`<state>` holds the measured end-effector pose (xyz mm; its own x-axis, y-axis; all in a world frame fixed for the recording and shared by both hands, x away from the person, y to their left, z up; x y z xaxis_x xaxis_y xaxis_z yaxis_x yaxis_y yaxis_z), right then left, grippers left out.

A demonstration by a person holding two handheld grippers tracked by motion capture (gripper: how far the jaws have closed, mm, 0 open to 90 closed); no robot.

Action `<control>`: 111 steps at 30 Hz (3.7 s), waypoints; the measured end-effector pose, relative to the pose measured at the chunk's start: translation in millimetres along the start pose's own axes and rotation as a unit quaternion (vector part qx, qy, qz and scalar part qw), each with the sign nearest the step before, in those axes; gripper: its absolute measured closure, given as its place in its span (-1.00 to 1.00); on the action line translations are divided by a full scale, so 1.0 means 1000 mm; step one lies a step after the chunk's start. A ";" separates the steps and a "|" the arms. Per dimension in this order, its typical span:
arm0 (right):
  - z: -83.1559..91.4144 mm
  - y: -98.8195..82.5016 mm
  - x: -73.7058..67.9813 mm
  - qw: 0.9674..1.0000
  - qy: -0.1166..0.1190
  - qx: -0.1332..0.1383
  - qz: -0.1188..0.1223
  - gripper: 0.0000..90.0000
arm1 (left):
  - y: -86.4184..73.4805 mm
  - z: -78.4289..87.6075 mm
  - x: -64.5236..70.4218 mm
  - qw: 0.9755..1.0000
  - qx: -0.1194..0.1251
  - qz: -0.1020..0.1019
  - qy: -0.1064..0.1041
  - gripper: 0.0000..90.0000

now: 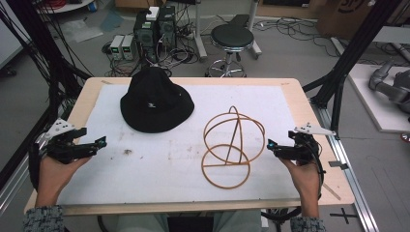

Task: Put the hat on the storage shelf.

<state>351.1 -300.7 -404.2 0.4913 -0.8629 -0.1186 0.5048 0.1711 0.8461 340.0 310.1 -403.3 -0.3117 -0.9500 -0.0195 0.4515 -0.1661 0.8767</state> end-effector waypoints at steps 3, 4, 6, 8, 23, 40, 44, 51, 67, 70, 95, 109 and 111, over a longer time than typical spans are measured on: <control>0.000 0.000 0.000 1.000 0.002 -0.003 0.000 -0.75 | 0.001 0.001 0.001 1.000 0.002 -0.003 -0.002 -0.59; 0.000 0.000 0.000 1.000 0.002 -0.003 0.000 -0.75 | 0.001 0.001 0.001 1.000 0.002 -0.003 -0.002 -0.58; 0.000 0.000 -0.001 1.000 0.003 -0.002 0.001 -0.75 | 0.003 0.002 0.002 1.000 0.004 -0.006 -0.001 -0.58; -0.001 -0.001 -0.002 1.000 0.004 -0.003 0.001 -0.75 | 0.005 0.003 0.003 1.000 0.005 -0.008 -0.001 -0.58; -0.002 0.000 -0.006 1.000 0.007 -0.004 0.005 -0.75 | 0.041 -0.012 0.010 0.999 0.021 -0.040 -0.016 -0.55; 0.004 -0.009 -0.009 1.000 0.001 -0.009 0.009 -0.75 | 0.083 -0.041 -0.003 0.998 0.035 -0.054 -0.017 -0.53; 0.006 -0.013 -0.010 1.000 0.000 -0.012 0.008 -0.75 | 0.093 -0.049 -0.001 0.998 0.034 -0.053 -0.024 -0.53; 0.011 -0.020 -0.009 1.000 0.001 -0.010 -0.001 -0.75 | 0.118 -0.068 0.008 0.997 0.044 -0.054 -0.036 -0.54; 0.013 -0.028 -0.013 1.000 0.003 -0.016 0.005 -0.75 | 0.173 -0.113 0.033 0.995 0.047 -0.075 -0.049 -0.54; 0.012 -0.030 -0.014 1.000 0.004 -0.018 0.007 -0.75 | 0.177 -0.124 0.036 0.996 0.046 -0.066 -0.045 -0.54; 0.007 -0.032 -0.018 0.999 0.017 -0.028 0.008 -0.75 | 0.181 -0.189 0.051 0.997 0.055 -0.038 -0.040 -0.52; 0.007 -0.033 -0.017 0.999 0.018 -0.029 0.008 -0.75 | 0.172 -0.202 0.053 0.997 0.035 -0.041 -0.059 0.28; 0.007 -0.033 -0.017 0.999 0.018 -0.028 0.009 -0.75 | 0.171 -0.202 0.054 0.996 0.032 -0.049 -0.062 0.36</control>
<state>321.0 -295.2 -425.9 0.5251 -0.8421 -0.1232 0.5342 0.2134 0.8180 569.1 177.0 -351.3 -0.4544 -0.8894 -0.0496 0.3603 -0.2344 0.9029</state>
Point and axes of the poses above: each handheld gripper's, and its own axes: z roughly backward along the jaws, y roughly out of its top, x roughly to its right, the point moved 5 cm from there along -z, roughly forward along the jaws, and after that the axes turned 6 degrees about y, right-handed, at the moved point
